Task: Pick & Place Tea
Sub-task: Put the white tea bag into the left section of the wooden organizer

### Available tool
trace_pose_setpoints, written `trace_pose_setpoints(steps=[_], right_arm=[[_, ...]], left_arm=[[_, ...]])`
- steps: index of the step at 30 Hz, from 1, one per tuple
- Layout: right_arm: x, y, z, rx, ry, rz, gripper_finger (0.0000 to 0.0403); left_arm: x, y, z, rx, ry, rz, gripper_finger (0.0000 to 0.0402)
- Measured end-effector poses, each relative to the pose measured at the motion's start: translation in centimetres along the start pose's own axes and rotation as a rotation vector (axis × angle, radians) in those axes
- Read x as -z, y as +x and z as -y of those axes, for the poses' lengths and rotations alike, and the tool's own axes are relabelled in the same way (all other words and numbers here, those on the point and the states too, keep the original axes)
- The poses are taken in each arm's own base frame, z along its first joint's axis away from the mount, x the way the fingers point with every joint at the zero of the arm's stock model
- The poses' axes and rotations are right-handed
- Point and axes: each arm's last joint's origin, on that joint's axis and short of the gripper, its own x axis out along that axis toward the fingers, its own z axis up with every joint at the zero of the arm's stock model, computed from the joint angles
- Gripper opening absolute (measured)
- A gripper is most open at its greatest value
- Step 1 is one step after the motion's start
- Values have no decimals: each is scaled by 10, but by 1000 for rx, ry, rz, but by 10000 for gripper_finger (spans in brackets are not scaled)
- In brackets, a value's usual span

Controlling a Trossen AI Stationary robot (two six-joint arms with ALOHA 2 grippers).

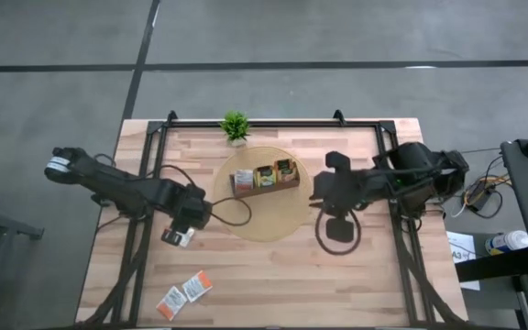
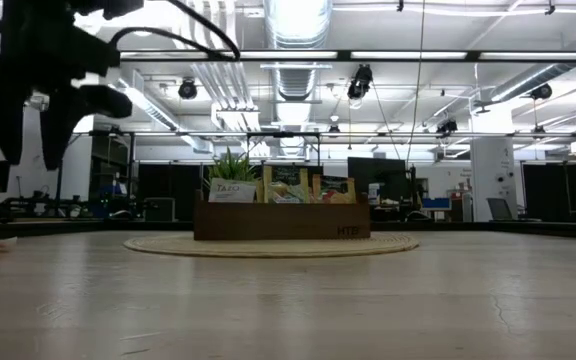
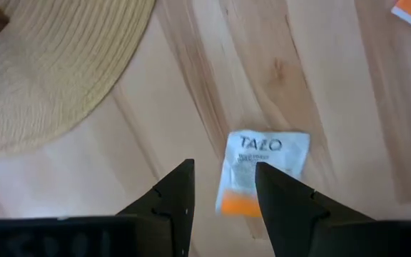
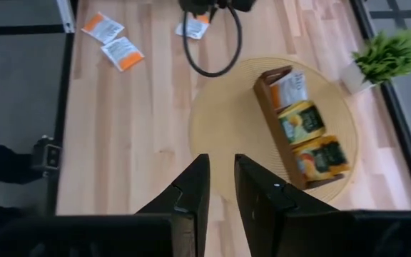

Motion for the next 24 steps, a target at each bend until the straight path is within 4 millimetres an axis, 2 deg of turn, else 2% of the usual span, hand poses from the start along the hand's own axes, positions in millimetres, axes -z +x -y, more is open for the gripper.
trace_pose_setpoints(steps=[5,11,24], right_arm=[[4,-3,-11,-25,22,-1,63],[5,-4,-15,-33,61,-1,63],[5,-4,-14,-7,66,17,63]], left_arm=[[3,19,0,-4,46,33,142],[13,38,3,43,97,5,142],[6,44,4,100,91,44,142]])
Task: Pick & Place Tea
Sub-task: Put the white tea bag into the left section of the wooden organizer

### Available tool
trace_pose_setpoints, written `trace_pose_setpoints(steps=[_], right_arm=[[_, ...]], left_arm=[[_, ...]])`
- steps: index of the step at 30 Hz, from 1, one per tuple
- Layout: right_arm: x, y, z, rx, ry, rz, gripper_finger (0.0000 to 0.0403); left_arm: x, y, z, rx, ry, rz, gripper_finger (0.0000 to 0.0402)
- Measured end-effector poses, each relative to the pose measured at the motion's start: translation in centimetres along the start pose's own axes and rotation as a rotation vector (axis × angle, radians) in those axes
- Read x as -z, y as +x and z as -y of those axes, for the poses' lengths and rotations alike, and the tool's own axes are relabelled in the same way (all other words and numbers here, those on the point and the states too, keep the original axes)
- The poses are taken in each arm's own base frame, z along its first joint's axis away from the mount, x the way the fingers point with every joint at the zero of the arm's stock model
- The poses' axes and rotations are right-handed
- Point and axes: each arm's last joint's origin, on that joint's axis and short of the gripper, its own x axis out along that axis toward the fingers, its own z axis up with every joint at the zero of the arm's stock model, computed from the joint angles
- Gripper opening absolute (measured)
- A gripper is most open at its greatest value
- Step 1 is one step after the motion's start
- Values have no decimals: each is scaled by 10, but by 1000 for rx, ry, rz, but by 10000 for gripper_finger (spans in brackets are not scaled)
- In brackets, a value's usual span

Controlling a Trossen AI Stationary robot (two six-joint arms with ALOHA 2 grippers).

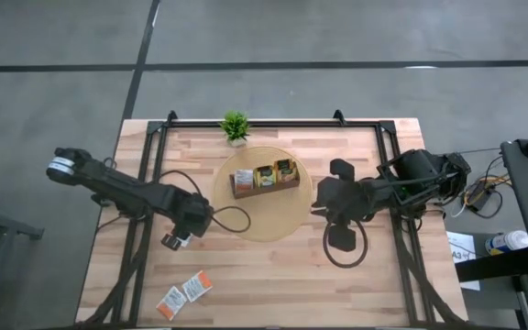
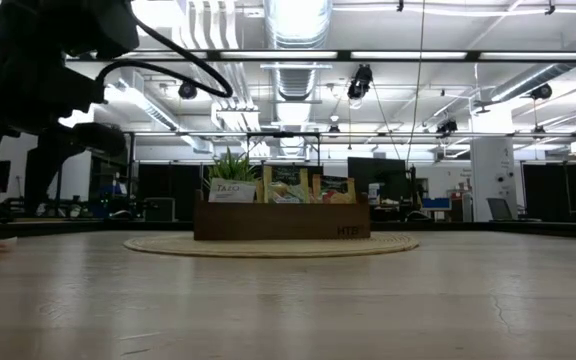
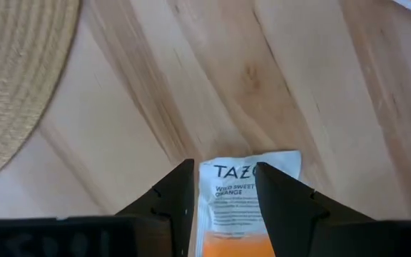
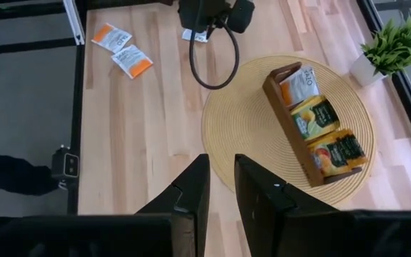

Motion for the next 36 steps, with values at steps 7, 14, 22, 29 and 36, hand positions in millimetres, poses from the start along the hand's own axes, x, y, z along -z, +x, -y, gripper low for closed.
trace_pose_setpoints(steps=[7,14,22,29,36], right_arm=[[0,0,0,4,0,1,63],[0,0,0,6,-15,2,63],[0,0,1,24,-17,11,63],[0,0,1,23,-19,11,63],[0,0,1,22,-48,9,63]], left_arm=[[-8,5,-2,18,-249,-3,142],[-9,6,-3,-5,-787,-15,142],[-11,3,-3,-7,-1543,-15,141],[-8,6,-3,-42,-1730,-23,140],[-6,15,-4,-92,-1788,-63,139]])
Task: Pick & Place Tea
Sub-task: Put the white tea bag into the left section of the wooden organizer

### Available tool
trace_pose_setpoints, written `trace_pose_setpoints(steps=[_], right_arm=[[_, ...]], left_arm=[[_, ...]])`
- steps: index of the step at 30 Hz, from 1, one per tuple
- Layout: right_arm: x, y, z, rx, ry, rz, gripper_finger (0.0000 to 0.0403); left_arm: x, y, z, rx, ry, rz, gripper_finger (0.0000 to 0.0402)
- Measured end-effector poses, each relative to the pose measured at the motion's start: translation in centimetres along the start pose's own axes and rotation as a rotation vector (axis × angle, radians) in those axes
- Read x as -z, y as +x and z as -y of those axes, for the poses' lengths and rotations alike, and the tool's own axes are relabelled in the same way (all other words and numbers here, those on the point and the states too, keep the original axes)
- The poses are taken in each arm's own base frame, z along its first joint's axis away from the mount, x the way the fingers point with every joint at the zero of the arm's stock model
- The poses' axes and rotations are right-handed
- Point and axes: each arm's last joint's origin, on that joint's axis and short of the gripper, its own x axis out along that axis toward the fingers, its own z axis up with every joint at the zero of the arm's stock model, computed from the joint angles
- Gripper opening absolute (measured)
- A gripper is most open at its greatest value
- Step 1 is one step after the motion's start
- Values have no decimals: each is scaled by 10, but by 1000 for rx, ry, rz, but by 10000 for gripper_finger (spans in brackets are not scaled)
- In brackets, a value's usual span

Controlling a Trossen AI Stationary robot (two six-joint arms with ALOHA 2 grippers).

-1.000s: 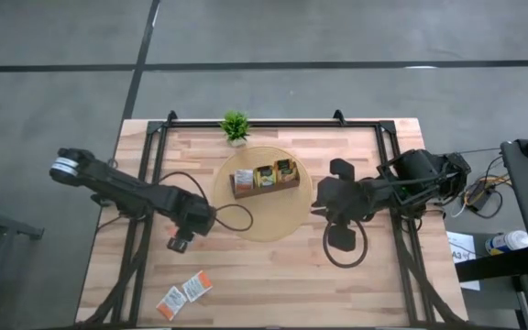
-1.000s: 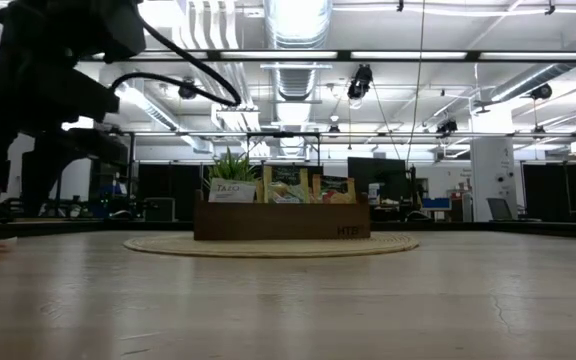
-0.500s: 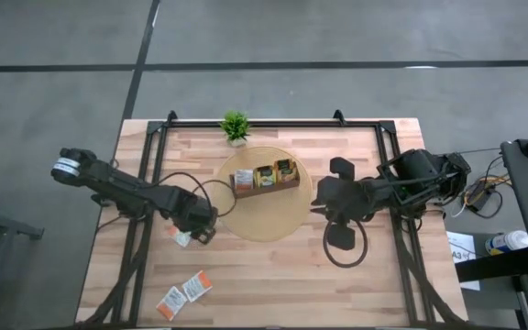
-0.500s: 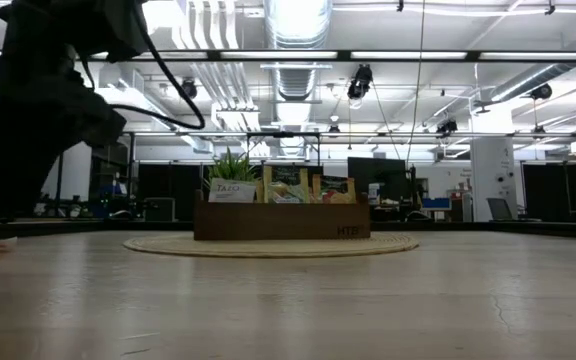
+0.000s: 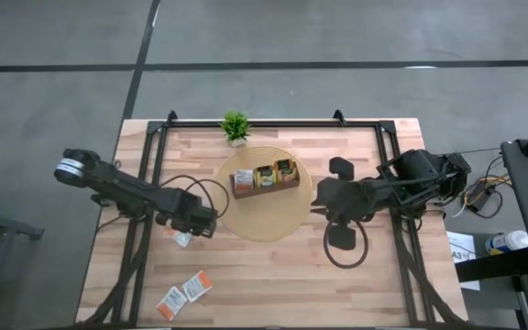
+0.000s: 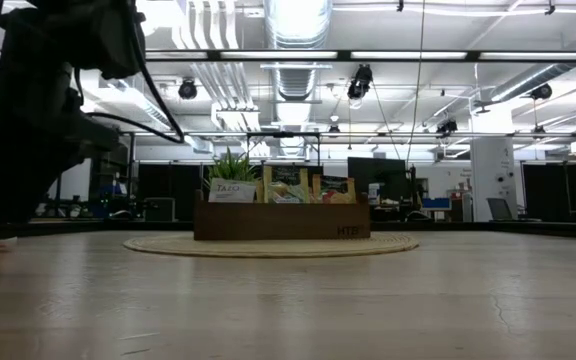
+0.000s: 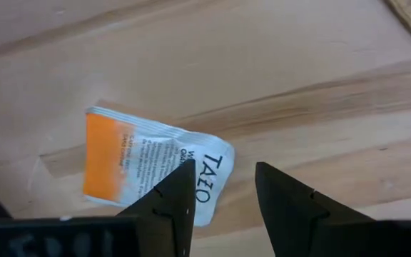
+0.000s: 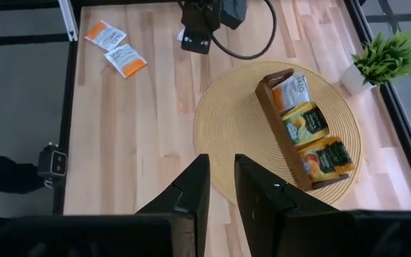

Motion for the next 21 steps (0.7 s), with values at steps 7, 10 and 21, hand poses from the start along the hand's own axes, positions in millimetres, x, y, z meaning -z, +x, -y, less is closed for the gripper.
trace_pose_setpoints(steps=[7,10,21], right_arm=[[0,0,0,0,-24,-1,63],[0,0,0,-1,-28,-1,63],[1,0,0,1,-37,-7,63]], left_arm=[[1,1,7,-6,-13,0,139],[2,5,9,-30,-21,-2,139],[2,24,14,-126,-12,-32,139]])
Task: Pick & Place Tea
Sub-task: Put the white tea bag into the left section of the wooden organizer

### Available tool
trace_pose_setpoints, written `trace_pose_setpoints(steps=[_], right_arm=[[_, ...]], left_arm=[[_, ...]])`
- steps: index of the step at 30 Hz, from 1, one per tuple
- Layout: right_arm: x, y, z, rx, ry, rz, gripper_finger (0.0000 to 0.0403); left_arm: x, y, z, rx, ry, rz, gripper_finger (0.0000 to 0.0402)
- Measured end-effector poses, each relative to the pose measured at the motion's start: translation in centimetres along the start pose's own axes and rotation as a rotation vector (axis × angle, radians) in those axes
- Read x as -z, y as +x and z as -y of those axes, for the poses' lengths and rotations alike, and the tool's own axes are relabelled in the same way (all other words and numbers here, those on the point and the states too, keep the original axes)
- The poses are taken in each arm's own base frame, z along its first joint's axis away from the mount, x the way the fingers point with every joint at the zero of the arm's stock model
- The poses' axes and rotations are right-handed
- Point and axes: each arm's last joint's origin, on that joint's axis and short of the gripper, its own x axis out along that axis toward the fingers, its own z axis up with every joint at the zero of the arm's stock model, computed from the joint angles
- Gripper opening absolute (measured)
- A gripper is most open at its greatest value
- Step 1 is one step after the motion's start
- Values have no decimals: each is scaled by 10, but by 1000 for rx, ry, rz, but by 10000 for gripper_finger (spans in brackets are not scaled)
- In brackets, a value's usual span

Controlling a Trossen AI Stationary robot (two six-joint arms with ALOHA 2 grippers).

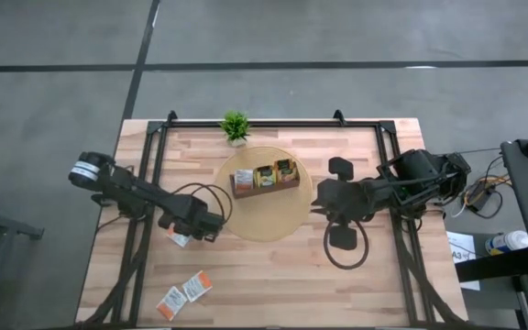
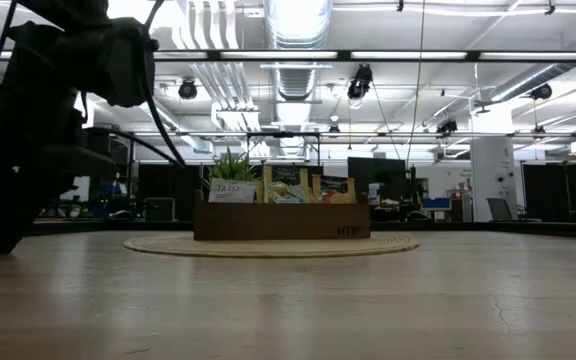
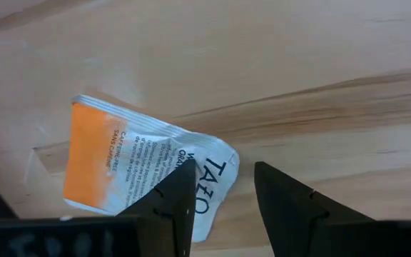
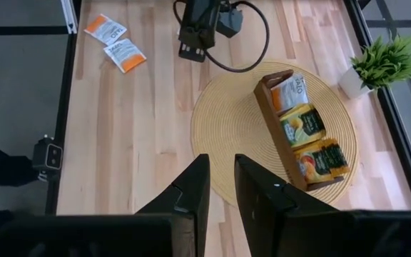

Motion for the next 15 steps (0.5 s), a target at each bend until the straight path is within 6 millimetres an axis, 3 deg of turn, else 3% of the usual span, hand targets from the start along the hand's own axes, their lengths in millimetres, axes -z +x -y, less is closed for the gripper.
trace_pose_setpoints(steps=[7,13,15], right_arm=[[0,0,0,0,0,0,63],[0,0,0,0,0,0,63],[0,0,0,0,-2,0,63]], left_arm=[[-1,6,2,-32,23,-3,127],[-1,3,2,-15,38,21,22],[-1,1,-1,-25,44,43,8]])
